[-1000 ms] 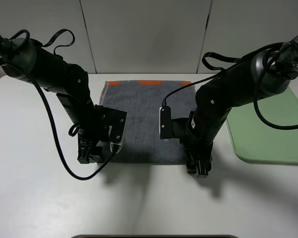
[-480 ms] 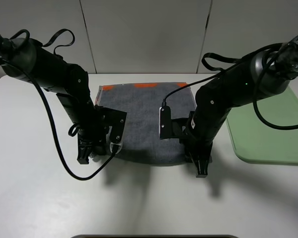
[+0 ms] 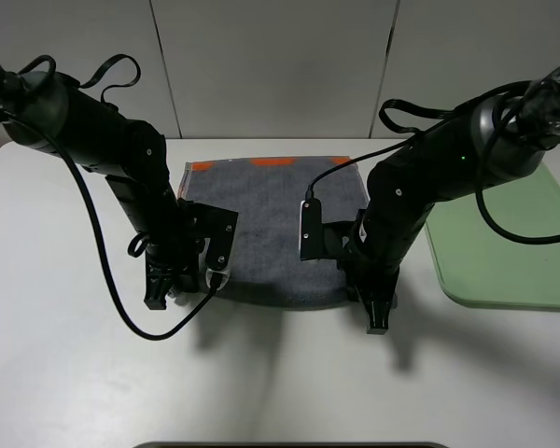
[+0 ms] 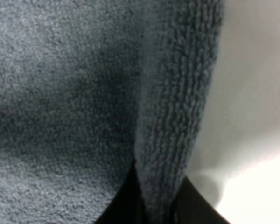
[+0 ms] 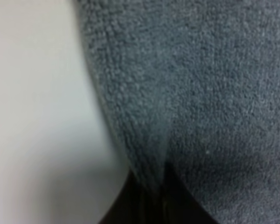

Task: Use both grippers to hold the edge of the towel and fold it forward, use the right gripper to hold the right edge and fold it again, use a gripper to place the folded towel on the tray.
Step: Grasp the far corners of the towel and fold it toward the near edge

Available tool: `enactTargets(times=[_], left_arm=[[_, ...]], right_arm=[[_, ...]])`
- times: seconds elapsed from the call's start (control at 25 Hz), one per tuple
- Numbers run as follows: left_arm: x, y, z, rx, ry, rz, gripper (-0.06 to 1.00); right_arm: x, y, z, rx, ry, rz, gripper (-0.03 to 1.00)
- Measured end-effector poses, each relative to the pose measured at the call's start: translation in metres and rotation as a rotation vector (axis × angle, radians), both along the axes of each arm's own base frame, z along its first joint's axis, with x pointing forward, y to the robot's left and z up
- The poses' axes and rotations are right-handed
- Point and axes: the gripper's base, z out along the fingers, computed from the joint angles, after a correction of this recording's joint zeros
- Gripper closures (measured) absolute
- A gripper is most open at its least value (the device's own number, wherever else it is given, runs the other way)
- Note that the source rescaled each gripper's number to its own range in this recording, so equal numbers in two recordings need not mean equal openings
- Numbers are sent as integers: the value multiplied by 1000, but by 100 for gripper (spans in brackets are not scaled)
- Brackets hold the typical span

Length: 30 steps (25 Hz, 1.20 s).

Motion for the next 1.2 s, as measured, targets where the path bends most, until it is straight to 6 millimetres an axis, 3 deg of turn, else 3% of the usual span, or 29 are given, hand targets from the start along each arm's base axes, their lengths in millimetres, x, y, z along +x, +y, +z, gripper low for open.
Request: enactTargets(times=[0.36,0.72,1.0,1.2], left_arm=[[-3,1,5,5,21,-4,94],[-11,1,47,-47,0,30,94],[-21,3,62,-51,57,32,94],[-25,4,74,-60,67,65,94]], right_arm=[[-2,-2,23,21,-23,-37,97],[-11,-8,53,24,-18,-99,97],[-19,-13,80,64,-25,-205,97],[-25,-15,86,67,25,-258,97]])
